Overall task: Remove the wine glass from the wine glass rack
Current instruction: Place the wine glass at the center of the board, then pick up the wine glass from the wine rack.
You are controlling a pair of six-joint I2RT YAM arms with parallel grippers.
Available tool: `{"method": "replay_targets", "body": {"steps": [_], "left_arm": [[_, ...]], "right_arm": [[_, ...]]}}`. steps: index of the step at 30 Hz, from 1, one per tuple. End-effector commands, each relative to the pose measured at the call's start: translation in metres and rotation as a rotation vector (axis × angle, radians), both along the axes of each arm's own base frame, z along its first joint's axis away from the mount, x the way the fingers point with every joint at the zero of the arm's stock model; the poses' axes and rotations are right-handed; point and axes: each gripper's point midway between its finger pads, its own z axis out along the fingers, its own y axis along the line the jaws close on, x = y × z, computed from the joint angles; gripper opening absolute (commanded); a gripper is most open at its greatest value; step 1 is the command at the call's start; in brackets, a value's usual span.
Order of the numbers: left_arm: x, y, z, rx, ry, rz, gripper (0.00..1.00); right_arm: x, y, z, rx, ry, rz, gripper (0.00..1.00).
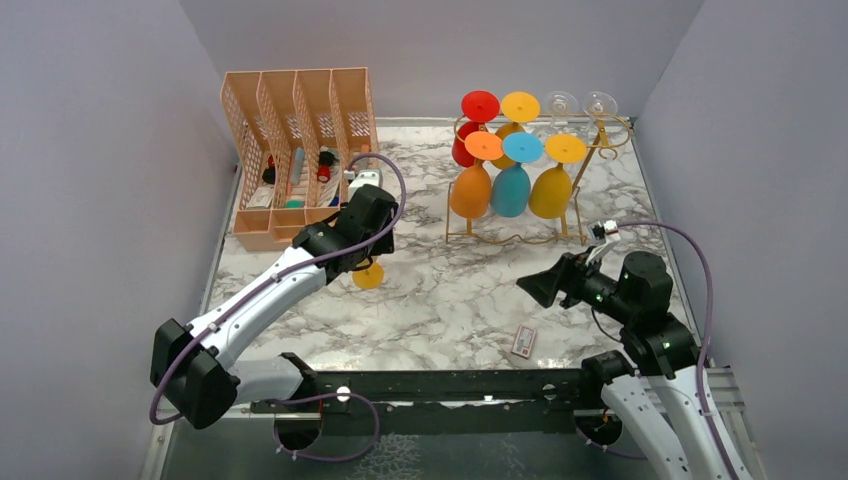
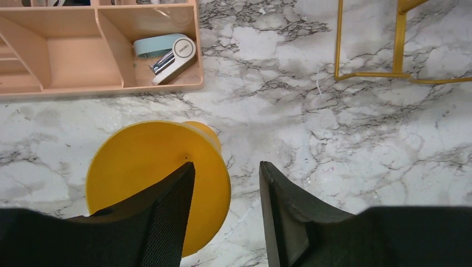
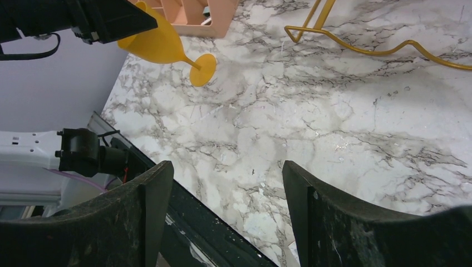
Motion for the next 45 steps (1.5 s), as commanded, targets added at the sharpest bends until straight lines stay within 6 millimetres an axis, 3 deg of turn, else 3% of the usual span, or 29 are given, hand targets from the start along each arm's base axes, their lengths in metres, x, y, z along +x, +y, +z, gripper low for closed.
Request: {"method": "replay_targets", "body": {"steps": [1,6,8,10,14,16,19,23,27,30,34,39,43,45], "left_arm": [[0.002,-0.002,0.029,-0.047,-0.070,-0.018,0.55],[0.005,-0.001,0.051,-0.069,-0.125,-0.022,0.69],[0.005,-0.002,0.059,-0.081,-0.142,-0.023,0.72],[0.006,-0.002,0.065,-0.094,-0.156,-0.023,0.76],[0.005,-0.004,0.075,-0.119,-0.180,-0.030,0.85],[0.005,-0.004,0.080,-0.130,-0.192,-0.032,0.89],[0.005,-0.003,0.084,-0.139,-0.205,-0.030,0.95],[0.005,-0.002,0.089,-0.144,-0.220,-0.025,0.97],[0.004,-0.003,0.086,-0.149,-0.215,-0.022,0.98],[0.004,-0.004,0.087,-0.152,-0.214,-0.032,0.98],[0.002,-0.002,0.090,-0.155,-0.223,-0.031,0.98],[0.000,0.000,0.089,-0.159,-0.224,-0.027,0.99],[-0.002,0.000,0.090,-0.158,-0.228,-0.042,0.99],[-0.004,0.002,0.092,-0.160,-0.235,-0.043,0.99]], "right_arm": [[0.007,-0.004,0.012,-0.021,-0.018,-0.027,0.75],[0.018,-0.003,0.050,-0.061,-0.055,-0.006,0.77],[0.025,-0.005,0.077,-0.023,-0.071,-0.063,0.79],[0.028,-0.008,0.110,-0.010,-0.189,-0.078,0.98],[0.025,-0.006,0.165,0.021,-0.444,-0.045,1.00],[0.030,-0.003,0.179,0.016,-0.467,-0.028,1.00],[0.052,-0.001,0.183,-0.051,-0.388,-0.029,1.00],[0.093,-0.030,0.195,-0.142,-0.292,-0.257,1.00],[0.115,-0.062,0.224,-0.177,-0.298,-0.474,1.00],[0.133,-0.097,0.220,-0.315,-0.252,-0.649,1.00],[0.145,-0.116,0.190,-0.491,-0.137,-0.692,1.00],[0.153,-0.136,0.187,-0.371,-0.095,-0.660,1.00],[0.157,-0.181,0.182,-0.248,-0.029,-0.682,1.00],[0.153,-0.175,0.187,-0.201,-0.044,-0.649,1.00]]}}
